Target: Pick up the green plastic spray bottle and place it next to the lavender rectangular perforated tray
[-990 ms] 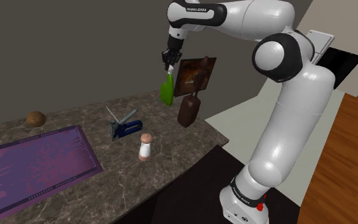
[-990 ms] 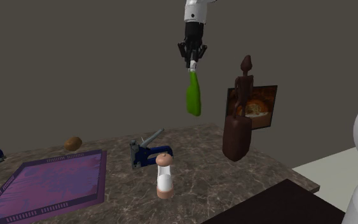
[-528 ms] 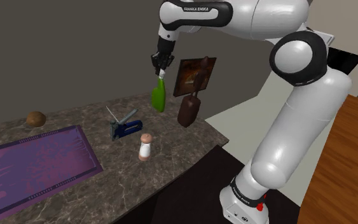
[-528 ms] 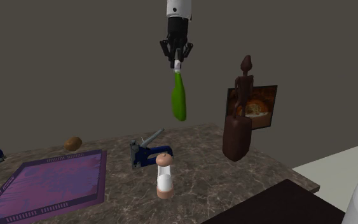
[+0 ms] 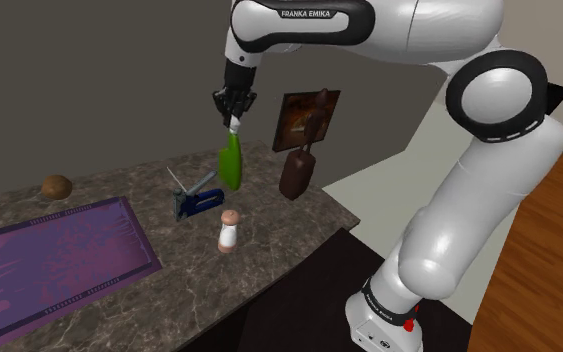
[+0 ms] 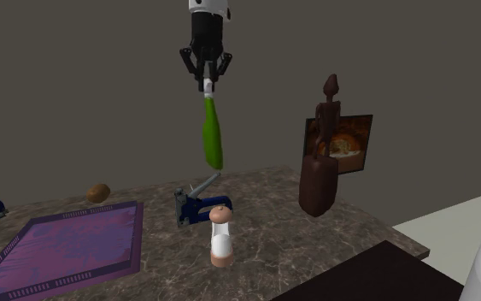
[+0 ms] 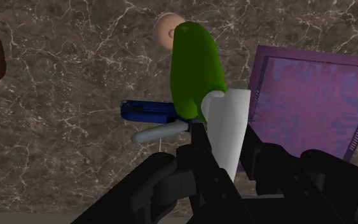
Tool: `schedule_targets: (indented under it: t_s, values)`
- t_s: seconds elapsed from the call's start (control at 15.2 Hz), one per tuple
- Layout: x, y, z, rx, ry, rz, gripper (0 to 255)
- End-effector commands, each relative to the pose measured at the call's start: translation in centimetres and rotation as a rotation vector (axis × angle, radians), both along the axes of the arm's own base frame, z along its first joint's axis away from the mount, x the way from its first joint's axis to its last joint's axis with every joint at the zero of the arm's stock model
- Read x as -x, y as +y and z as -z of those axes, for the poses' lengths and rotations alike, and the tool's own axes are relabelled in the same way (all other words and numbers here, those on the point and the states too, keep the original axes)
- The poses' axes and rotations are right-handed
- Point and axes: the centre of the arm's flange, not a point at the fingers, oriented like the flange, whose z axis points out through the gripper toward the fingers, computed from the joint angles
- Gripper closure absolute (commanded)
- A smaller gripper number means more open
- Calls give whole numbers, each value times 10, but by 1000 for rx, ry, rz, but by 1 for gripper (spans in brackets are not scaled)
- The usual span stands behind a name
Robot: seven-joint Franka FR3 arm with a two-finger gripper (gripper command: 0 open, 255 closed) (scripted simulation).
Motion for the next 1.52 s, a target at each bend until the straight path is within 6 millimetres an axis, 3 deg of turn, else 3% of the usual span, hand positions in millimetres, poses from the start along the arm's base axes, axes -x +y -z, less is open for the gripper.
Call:
schedule_targets:
  t_s: [0.0,1.45]
  values:
    - [7,24,0,0,0,2,255]
    - [86,303,-1,0,0,2,255]
